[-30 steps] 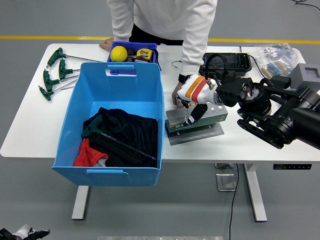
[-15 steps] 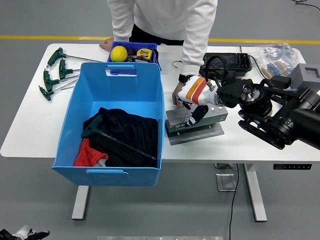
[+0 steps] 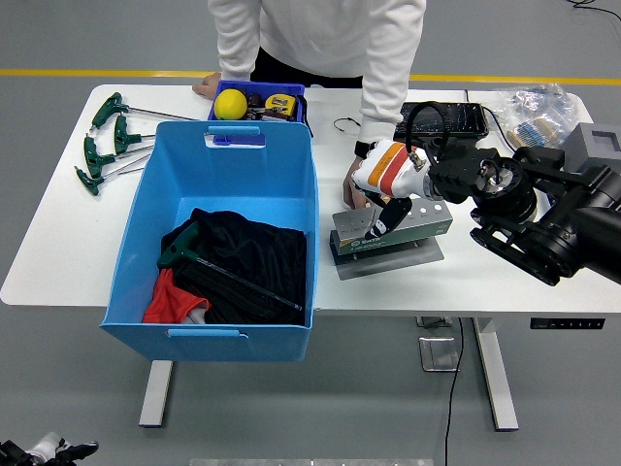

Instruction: Lift tool from toolbox,place it in box,lift tool from toolbox,place it in box

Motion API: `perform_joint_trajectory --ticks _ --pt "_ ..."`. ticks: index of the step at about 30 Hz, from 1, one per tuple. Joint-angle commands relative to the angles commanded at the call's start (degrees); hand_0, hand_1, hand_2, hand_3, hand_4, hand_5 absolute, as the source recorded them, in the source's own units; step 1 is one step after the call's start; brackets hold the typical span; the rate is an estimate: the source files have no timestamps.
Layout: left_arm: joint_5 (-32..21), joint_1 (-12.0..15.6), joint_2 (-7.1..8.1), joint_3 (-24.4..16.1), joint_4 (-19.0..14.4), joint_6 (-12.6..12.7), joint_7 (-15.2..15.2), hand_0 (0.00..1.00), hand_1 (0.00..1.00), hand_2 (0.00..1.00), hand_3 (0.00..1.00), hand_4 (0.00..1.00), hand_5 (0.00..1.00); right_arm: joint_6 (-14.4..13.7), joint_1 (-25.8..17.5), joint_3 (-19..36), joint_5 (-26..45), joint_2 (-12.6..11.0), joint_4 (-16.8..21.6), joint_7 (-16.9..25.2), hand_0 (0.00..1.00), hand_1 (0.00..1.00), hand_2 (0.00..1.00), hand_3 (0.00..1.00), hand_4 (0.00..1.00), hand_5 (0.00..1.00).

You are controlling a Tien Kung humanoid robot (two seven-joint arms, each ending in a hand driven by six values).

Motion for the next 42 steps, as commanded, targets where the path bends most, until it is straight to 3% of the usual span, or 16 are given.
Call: perform_joint_trajectory --ticks 2,3,8,9,14,15,20,21,23,29,35,39,42 --pt "0.09 0.02 0.0 -0.08 0.0 -0.07 0.02 0.707 0.666 0.681 0.628 0.663 0.67 -0.26 0.05 0.01 -0.02 -0.11 0.09 0.18 0.208 0.171 0.235 0.255 0.978 0.691" --pt "0.16 0.03 0.0 -0.17 0.0 -0.09 0.03 0.708 0.667 0.68 0.628 0.663 0.667 -0.47 0.09 0.06 -0.01 -0.19 0.15 0.31 0.16 0.123 0.181 0.187 0.974 0.687" --pt "0.61 0.08 0.12 -0.71 0.0 -0.23 0.1 0.708 0.667 0.68 0.628 0.663 0.667 -1.36 0.55 0.93 0.63 -0.9 1.28 0.86 0.16 0.123 0.181 0.187 0.974 0.687" --pt "0.7 0.09 0.17 -0.81 0.0 -0.25 0.09 0.708 0.667 0.68 0.627 0.662 0.667 -1.65 0.69 1.28 0.84 -1.16 1.72 1.07 0.072 0.063 0.127 0.122 0.945 0.679" --pt "1.47 0.26 0.38 -1.58 0.0 -0.43 0.14 0.708 0.667 0.68 0.627 0.662 0.667 -3.2 1.55 2.77 3.56 -2.24 3.52 2.17 0.072 0.063 0.127 0.122 0.945 0.679" --pt "1.52 0.28 0.41 -1.63 0.0 -0.46 0.14 0.703 0.664 0.68 0.627 0.663 0.667 -3.33 1.7 2.94 4.04 -2.4 3.76 2.39 0.002 0.002 0.08 0.068 0.929 0.685" --pt "1.87 0.37 0.48 -2.03 0.0 -0.56 0.18 0.703 0.664 0.68 0.627 0.663 0.667 -4.57 2.26 3.63 5.06 -3.21 4.96 3.66 0.002 0.002 0.08 0.068 0.929 0.685" --pt "1.94 0.38 0.49 -2.13 0.0 -0.56 0.18 0.704 0.665 0.68 0.627 0.662 0.667 -4.75 2.38 3.79 5.15 -3.36 5.19 3.82 0.002 0.002 0.002 0.013 0.921 0.695" --pt "2.07 0.41 0.51 -2.32 0.0 -0.57 0.19 0.704 0.665 0.68 0.627 0.662 0.667 -4.88 2.71 4.15 5.27 -3.69 5.82 3.89 0.002 0.002 0.002 0.013 0.921 0.695" --pt "2.61 0.51 0.64 -2.93 0.0 -0.6 0.22 0.702 0.664 0.68 0.627 0.663 0.668 -3.16 4.69 6.35 5.51 -5.38 9.95 3.18 0.002 0.002 0.002 0.002 0.908 0.695" --pt "2.83 0.56 0.68 -3.21 0.0 -0.59 0.25 0.702 0.664 0.68 0.627 0.663 0.668 0.57 5.71 13.34 5.54 -7.47 15.84 1.42 0.002 0.002 0.002 0.002 0.892 0.685" --pt "3.07 0.71 0.67 -3.4 0.0 -0.67 0.27 0.701 0.664 0.68 0.627 0.662 0.666 1.68 5.71 18.19 6.8 -7.43 19.07 0.25 0.002 0.002 0.002 0.002 0.886 0.674" --pt "3.6 0.87 0.57 -3.74 0.0 -0.74 0.32 0.701 0.664 0.68 0.627 0.662 0.666 0.99 5.01 21.0 9.7 -6.36 21.18 -0.44 0.002 0.002 0.002 0.002 0.886 0.674"
